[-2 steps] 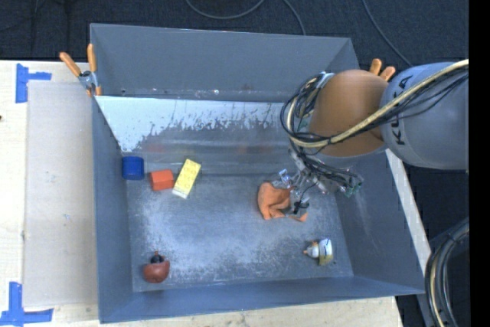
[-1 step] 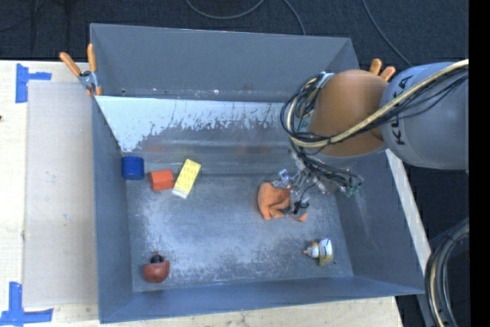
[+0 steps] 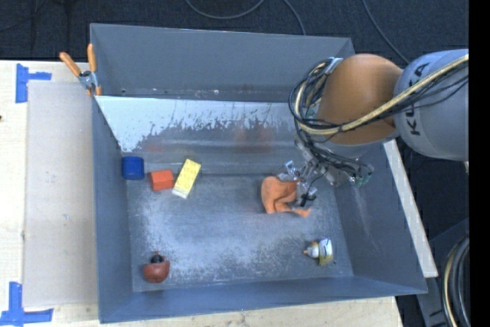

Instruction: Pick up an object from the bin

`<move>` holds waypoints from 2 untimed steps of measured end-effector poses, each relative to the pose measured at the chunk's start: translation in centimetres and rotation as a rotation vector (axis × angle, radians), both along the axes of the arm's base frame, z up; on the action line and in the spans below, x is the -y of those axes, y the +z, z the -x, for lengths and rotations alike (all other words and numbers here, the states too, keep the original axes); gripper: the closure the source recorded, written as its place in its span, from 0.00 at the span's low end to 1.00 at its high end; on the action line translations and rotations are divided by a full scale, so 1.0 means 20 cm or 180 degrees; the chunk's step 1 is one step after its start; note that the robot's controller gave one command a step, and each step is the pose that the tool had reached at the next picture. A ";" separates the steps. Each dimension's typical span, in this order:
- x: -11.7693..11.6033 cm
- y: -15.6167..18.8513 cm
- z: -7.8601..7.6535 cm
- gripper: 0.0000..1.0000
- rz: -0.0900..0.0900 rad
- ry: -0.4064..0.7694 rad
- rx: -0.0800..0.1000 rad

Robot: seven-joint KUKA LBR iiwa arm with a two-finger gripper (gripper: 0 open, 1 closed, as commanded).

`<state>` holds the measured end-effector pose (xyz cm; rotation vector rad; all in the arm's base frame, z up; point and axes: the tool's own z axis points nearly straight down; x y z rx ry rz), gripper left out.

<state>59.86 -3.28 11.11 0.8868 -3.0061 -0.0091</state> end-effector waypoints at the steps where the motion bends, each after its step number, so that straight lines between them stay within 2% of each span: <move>1: -0.01 0.33 -0.03 1.00 -0.0001 0.0105 0.0029; 2: 0.00 0.52 -0.01 1.00 -0.0005 0.0070 -0.0008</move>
Offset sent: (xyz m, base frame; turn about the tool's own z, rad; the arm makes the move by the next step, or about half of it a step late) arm 0.0007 -0.0035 0.1786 -0.0014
